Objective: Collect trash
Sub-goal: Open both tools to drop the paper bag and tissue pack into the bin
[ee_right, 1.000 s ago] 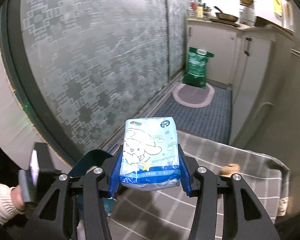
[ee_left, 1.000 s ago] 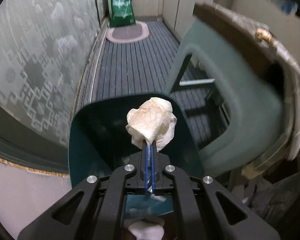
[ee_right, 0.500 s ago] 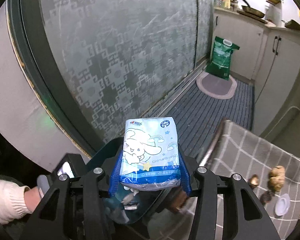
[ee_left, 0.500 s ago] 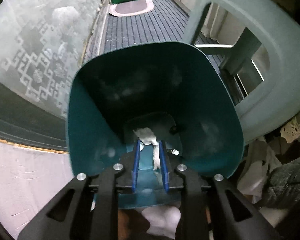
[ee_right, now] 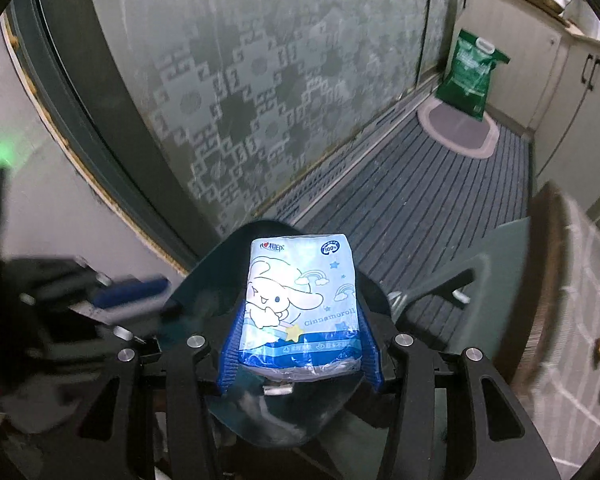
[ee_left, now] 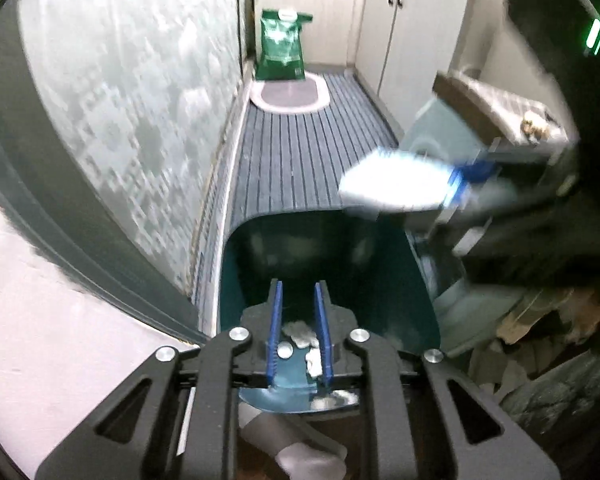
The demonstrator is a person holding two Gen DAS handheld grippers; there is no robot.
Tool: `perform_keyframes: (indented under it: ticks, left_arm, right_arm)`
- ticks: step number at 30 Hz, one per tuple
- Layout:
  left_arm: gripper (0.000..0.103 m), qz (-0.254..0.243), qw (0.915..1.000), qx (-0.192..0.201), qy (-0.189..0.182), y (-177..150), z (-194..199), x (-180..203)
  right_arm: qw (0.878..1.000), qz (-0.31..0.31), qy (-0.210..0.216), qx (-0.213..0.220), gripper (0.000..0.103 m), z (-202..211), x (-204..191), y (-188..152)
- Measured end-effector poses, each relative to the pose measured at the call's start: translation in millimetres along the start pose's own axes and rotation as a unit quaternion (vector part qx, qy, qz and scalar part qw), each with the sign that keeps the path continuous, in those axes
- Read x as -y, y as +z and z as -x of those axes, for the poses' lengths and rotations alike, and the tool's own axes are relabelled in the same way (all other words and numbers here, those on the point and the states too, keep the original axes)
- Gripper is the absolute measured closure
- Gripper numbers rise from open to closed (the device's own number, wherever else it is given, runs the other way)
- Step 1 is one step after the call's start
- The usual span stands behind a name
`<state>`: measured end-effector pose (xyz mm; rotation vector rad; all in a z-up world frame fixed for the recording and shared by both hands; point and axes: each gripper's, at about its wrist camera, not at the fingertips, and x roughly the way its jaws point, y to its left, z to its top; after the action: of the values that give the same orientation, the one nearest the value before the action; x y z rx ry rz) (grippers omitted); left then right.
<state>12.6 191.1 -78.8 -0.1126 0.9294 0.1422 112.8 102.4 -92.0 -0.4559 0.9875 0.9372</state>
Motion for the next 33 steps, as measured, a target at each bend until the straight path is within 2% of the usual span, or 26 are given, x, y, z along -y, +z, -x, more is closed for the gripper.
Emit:
perform_keyframes:
  ticks: [5, 15, 28, 29, 31, 33]
  left_arm:
    - [0.09, 0.018, 0.9992, 0.035, -0.003, 7.3, 29.8, -10.8]
    - [0.092, 0.02, 0.9972, 0.073, -0.006, 10.1, 66.5, -13.1]
    - [0.092, 0.033, 0.9912, 0.126, -0.027, 16.9, 109.1, -16.5]
    - [0.092, 0.034, 0.9907, 0.128, -0.029, 18.0, 112.0, -15.9]
    - [0.092, 0.036, 0.9899, 0.134, -0.033, 19.8, 115.7, -14.4]
    - [0.092, 0.035, 0.9889, 0.14, -0.038, 22.5, 120.5, -11.1]
  right_arm:
    - [0.999, 0.014, -0.001, -0.031, 0.054, -27.3, -14.5, -6.1]
    - [0.997, 0.018, -0.005, -0.079, 0.054, -67.0, -23.0, -17.2]
    - [0.987, 0.024, -0.025, -0.157, 0.053, -128.0, -22.8, -44.0]
    - [0.986, 0.021, -0.027, -0.163, 0.052, -131.9, -21.8, -46.9]
    - [0.984, 0.017, -0.022, -0.173, 0.041, -136.8, -20.3, -51.4]
    - [0.984, 0.02, -0.025, -0.177, 0.04, -138.3, -21.1, -54.1]
